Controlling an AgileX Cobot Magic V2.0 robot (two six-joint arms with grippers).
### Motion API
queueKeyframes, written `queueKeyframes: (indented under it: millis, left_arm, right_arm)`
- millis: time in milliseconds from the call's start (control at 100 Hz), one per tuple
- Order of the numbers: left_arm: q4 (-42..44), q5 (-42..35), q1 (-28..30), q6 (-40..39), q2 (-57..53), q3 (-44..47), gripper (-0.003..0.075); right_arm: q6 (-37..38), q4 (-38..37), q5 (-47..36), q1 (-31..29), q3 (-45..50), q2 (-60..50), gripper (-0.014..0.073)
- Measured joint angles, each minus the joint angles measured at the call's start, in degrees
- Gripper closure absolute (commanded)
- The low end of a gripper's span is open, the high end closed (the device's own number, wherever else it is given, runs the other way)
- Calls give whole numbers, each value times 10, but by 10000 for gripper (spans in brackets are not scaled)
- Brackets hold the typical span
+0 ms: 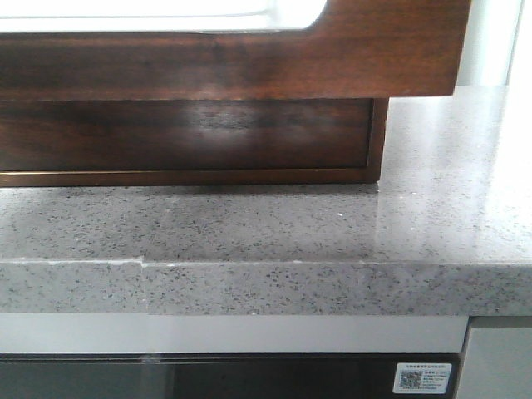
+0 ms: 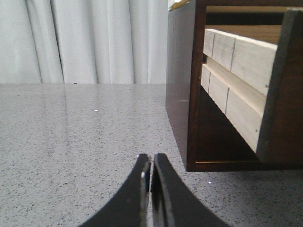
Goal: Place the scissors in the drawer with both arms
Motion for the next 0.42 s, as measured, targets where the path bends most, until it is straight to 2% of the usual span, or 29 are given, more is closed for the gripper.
queueKeyframes:
  millis: [420]
  left_arm:
    - [0, -1, 0, 0, 0, 0, 741]
  right_arm:
    - [-1, 1, -11, 0, 0, 0, 662]
